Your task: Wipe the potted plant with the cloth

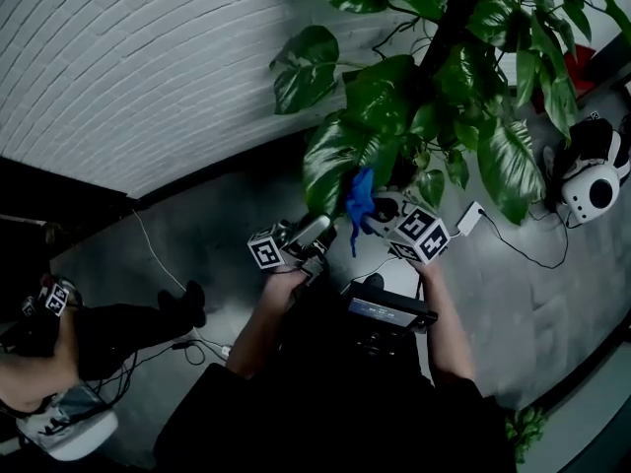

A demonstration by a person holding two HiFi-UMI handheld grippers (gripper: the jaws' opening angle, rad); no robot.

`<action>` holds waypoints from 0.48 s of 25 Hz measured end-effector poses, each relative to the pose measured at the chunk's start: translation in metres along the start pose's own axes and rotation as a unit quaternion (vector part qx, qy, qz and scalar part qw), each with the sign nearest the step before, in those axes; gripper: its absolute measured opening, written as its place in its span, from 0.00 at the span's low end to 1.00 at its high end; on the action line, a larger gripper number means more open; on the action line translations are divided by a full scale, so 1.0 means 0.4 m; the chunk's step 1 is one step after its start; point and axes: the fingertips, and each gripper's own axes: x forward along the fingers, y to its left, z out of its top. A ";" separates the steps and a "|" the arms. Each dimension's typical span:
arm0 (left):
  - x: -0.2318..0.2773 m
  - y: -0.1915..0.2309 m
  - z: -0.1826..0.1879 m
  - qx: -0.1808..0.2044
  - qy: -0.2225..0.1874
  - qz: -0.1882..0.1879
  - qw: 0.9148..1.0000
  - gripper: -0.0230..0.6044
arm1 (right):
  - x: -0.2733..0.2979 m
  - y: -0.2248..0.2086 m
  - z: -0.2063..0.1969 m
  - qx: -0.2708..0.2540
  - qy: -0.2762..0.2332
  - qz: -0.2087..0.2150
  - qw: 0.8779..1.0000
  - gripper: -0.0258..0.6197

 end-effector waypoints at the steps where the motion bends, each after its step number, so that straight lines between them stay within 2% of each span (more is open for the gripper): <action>1: 0.001 -0.001 -0.006 0.002 0.009 -0.002 1.000 0.52 | 0.011 0.019 -0.001 -0.001 0.003 0.010 1.000 0.21; 6: 0.015 -0.015 -0.021 0.018 0.041 -0.011 0.999 0.53 | 0.038 0.082 -0.007 0.003 0.007 0.044 0.999 0.21; 12: 0.002 -0.007 -0.013 0.010 0.036 -0.023 0.999 0.53 | 0.031 0.143 0.001 0.008 -0.014 0.096 0.995 0.21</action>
